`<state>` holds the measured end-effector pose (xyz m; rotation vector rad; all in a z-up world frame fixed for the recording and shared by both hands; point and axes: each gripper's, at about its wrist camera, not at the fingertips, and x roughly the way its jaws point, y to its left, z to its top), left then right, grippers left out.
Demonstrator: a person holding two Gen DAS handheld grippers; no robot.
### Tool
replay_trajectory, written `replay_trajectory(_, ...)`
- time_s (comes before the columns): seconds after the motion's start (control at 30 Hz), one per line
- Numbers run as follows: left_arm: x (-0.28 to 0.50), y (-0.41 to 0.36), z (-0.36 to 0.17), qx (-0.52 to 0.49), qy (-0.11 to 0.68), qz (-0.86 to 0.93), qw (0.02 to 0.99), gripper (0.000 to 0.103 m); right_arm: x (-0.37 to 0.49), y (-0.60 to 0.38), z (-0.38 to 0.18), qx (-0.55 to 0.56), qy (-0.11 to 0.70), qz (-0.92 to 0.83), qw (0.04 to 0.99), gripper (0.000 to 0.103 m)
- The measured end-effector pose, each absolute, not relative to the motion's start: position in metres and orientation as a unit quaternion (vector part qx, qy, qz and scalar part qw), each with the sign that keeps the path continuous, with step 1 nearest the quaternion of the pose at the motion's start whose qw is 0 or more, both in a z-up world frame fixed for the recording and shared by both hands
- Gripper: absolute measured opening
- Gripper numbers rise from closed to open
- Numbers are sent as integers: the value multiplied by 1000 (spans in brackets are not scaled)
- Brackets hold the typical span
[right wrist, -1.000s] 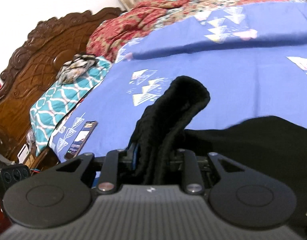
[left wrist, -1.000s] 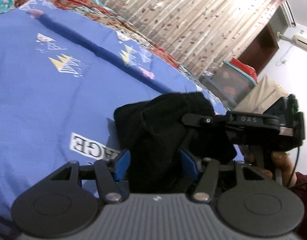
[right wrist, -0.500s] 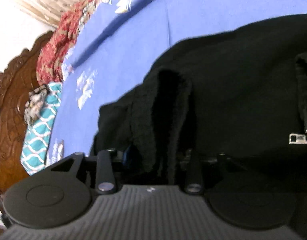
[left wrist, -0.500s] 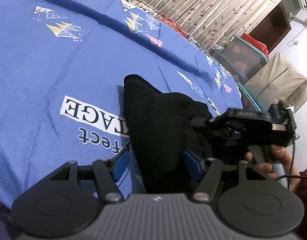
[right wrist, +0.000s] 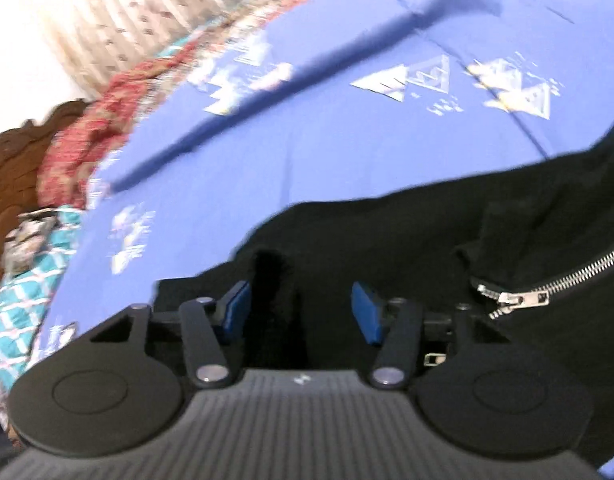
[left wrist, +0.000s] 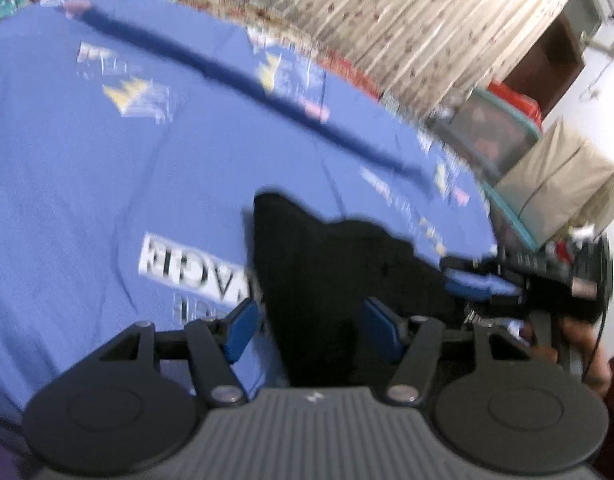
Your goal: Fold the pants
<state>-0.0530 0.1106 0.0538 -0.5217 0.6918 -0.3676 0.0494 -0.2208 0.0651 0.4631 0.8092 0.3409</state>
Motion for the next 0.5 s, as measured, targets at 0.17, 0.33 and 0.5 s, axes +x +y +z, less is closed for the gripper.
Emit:
replay_trajectory(0.17,-49,96,74,-245,308,-202,897,58,32,-213,64,182,384,236,874,52)
replay_trajectory(0.33,-43,52,65,-203,340,-243,886,54,37,-199,37,145,437,232,857,42)
replay_trajectory(0.5,-38,19,29,-141,401,-219,878,53,51,-211,18,166,465,222,841,41)
